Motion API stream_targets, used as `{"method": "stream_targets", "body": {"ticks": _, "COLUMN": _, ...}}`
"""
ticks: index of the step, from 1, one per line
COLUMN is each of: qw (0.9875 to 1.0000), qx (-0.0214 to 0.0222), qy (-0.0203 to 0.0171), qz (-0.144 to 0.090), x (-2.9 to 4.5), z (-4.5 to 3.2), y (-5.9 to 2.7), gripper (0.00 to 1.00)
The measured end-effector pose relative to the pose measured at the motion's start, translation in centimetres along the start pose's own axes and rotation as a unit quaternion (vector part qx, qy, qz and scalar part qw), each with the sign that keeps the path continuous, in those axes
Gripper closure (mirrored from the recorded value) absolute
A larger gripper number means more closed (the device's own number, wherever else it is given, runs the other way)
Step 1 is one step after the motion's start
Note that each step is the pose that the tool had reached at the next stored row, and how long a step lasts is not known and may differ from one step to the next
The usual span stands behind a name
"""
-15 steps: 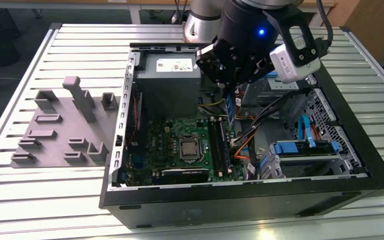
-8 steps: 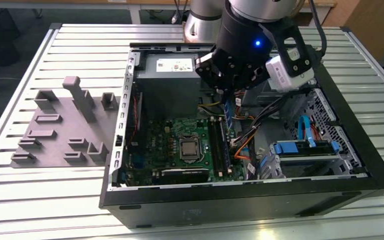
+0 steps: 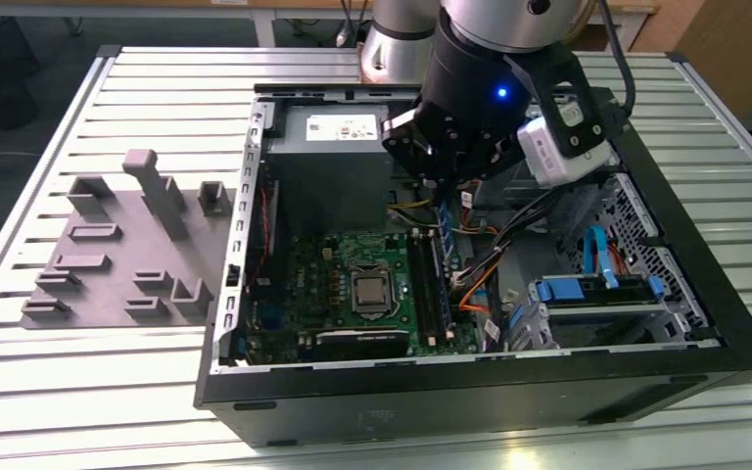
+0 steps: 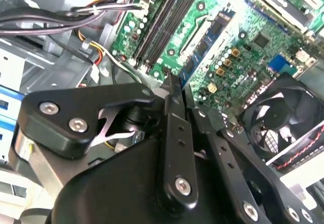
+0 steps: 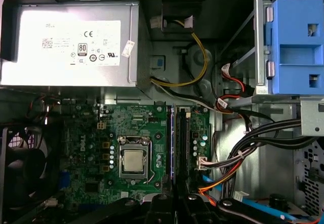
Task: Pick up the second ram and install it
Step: 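Insert the second ram into the second slot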
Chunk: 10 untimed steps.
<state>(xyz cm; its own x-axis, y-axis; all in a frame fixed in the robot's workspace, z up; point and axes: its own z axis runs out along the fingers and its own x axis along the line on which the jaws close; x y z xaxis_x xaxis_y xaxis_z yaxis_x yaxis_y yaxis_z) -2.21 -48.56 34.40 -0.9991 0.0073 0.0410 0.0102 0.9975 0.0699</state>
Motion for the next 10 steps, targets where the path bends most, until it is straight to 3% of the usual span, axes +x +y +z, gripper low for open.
{"method": "stream_targets", "body": {"ticks": 10, "qw": 1.0, "qx": 0.0001, "qy": 0.0, "qz": 0.0, "x": 0.0, "z": -0.07, "y": 0.0, "gripper": 0.86}}
